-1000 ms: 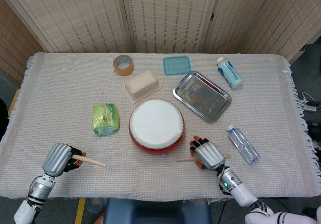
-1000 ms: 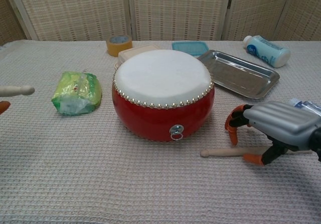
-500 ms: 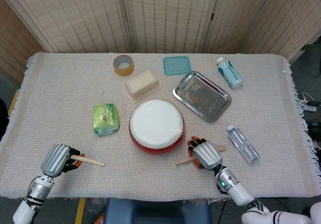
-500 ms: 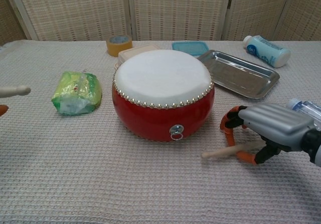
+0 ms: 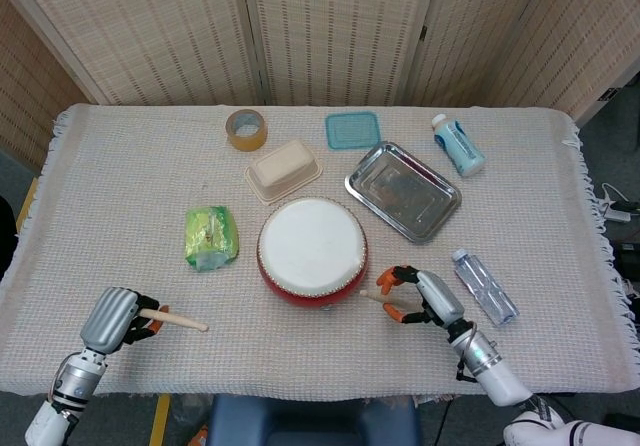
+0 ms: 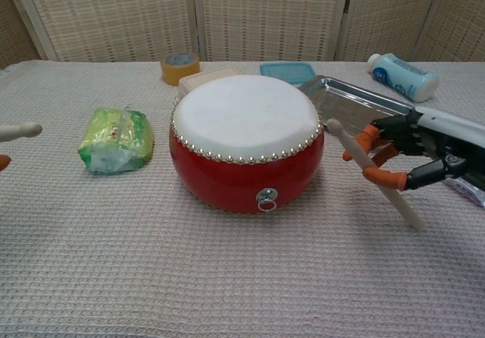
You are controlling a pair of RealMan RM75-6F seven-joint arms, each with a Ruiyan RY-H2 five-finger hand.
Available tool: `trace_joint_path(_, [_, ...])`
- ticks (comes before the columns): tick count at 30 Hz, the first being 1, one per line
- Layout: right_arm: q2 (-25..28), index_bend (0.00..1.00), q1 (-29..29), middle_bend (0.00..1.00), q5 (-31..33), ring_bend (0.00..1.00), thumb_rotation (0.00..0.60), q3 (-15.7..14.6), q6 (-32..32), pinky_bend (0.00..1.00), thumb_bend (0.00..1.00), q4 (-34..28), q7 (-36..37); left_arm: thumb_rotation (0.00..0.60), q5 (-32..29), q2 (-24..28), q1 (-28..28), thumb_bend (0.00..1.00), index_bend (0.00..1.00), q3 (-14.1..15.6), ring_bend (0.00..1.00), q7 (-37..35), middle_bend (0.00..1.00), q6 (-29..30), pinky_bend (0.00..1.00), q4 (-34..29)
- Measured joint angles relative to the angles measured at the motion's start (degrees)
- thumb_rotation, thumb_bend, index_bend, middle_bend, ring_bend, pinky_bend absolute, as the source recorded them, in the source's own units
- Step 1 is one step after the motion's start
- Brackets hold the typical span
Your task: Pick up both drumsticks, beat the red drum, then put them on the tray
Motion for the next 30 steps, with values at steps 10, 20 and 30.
trace_joint_path(10, [-0.7,0.59,1.3,0.39,-6.6,0.31,0.6,-4.0,4.0,0.36,0.44,16.5,51.3,0.6,0.2,0.6,-0.2,0.49,1.0,-0.1,1.0,1.4,1.0,-0.4,1.0,-1.6])
trace_joint_path(20, [-7.7,0.49,3.9,0.39,-10.9,0.31,0.468,-8.6,7.4,0.38,0.34,35.4,72.4,0.6,0.3,0.9,-0.3,0.49,1.0,0.0,1.0,1.7,1.0,-0.9,1.0,-2.1])
trace_joint_path(30, [-11.5,0.48,5.1,0.39,-11.9,0.31,0.439,-11.0,9.7,0.39,0.23,41.6,76.3,0.6,0.2,1.2,-0.2,0.49,1.0,0.1,1.0,1.7,1.0,-1.2,1.0,-2.0])
